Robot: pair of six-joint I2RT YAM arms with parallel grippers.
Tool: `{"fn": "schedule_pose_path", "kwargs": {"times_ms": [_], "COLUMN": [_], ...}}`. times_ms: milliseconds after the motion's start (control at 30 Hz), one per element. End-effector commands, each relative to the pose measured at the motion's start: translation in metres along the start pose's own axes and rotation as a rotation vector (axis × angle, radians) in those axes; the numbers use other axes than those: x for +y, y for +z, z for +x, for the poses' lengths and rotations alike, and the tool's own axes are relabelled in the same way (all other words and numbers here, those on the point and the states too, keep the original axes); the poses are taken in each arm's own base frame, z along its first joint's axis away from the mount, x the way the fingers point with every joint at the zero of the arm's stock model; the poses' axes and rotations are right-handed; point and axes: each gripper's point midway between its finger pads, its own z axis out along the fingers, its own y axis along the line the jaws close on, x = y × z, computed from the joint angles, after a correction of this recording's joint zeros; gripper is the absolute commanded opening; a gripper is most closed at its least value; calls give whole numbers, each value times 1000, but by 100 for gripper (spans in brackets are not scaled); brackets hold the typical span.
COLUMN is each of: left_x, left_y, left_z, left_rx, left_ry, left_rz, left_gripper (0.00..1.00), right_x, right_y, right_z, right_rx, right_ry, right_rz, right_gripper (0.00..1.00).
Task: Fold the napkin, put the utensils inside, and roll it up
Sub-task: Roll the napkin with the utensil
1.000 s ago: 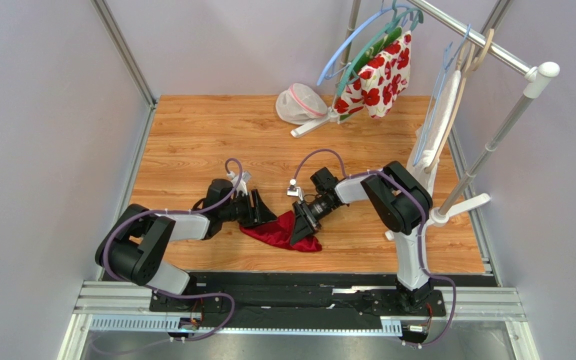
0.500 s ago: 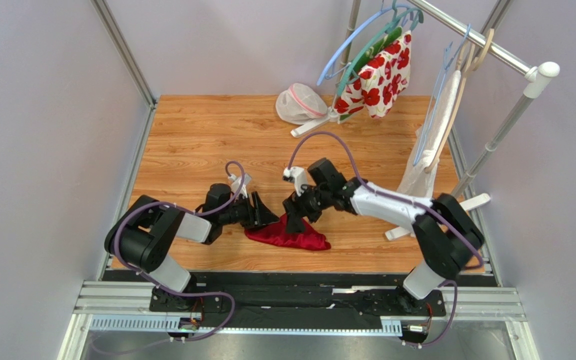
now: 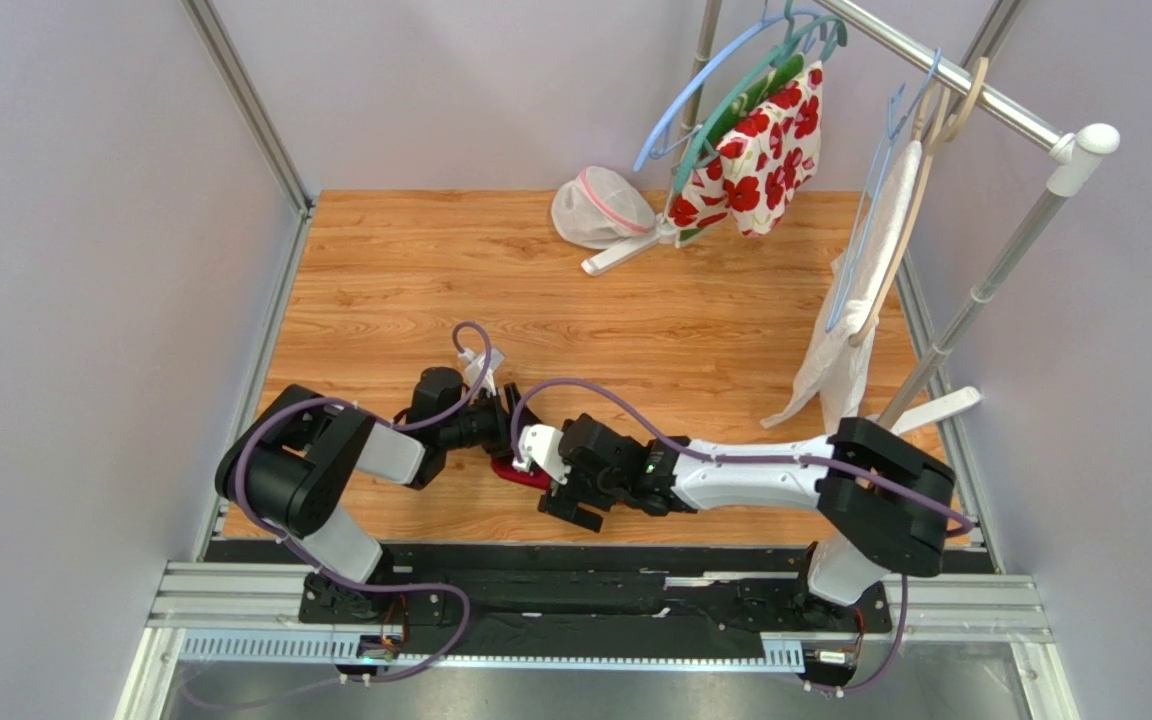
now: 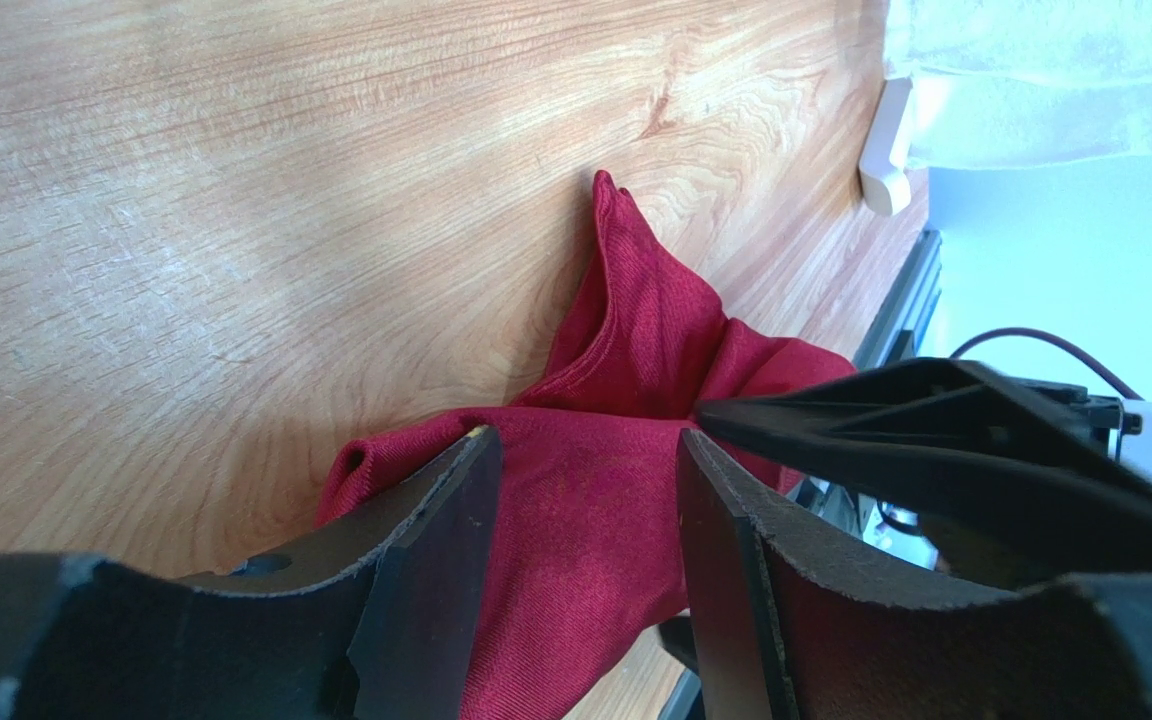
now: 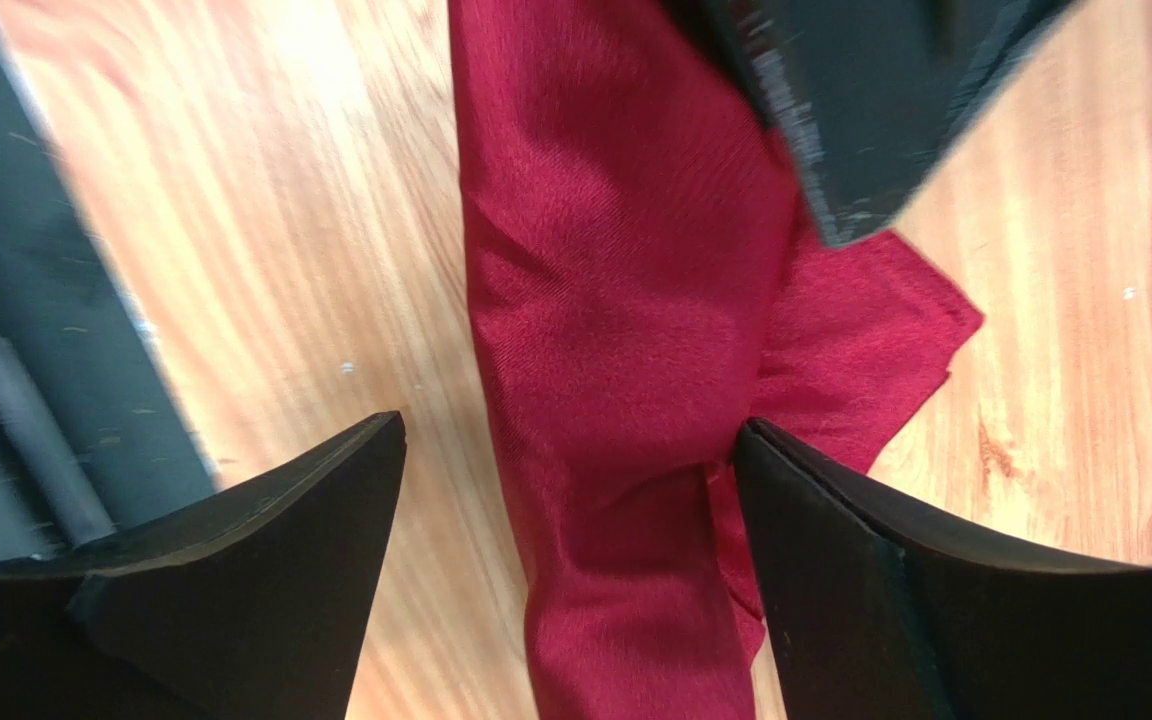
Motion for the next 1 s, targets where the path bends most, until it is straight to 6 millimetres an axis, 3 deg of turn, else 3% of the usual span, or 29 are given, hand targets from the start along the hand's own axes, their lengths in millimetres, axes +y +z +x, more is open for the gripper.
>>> {"fn": "schedule_pose_path", "kwargs": {"times_ms": [0,133,267,300,367,400,433,467,500,567,600,733,800,833,967], "left_x": [46,47,44,39,37,25,27,23,11,9,-2,-6,-6,-7,-17], "left_y": [-13,-17,-21,-22,-29,-31,-39,-43,-51,-69,-80,-101,-105,-106,-99], "left_z": [54,55,50,39,36,13,15,6,-22,-31,-52,-60,-58,-59,-51], "left_rx": [146,155,150,118,121,62,82,61,-24,-39,-107,-157,-173,-178,-144], "left_ry": [-101,-88,-65,-33,-28,34,24,46,112,134,180,160,166,169,174], "left_rz": [-185,-203,-221,-226,-261,-261,-307,-331,-363,-440,-458,-497,-502,-497,-416], "left_gripper": [58,58,60,60,62,62,63,64,64,66,66,66,66,66,66], "right_x": [-18,-27,-20,-17,-6,2,13,16,21,28,34,38,27,31,13], "right_y": [10,20,24,22,20,18,17,16,14,10,9,4,5,5,10], "right_z": [-10,5,13,15,17,18,16,18,21,13,20,7,1,-1,-3], "right_rx": [-10,50,80,92,92,94,84,90,109,103,147,160,144,148,132], "right_ry": [-78,-73,-14,-4,25,41,62,100,132,194,231,354,418,468,614], "right_rz": [110,154,60,29,-41,-92,-158,-193,-232,-332,-366,-509,-533,-586,-673], "right_gripper": [83,76,40,37,28,22,18,16,15,9,8,4,4,4,3]}}
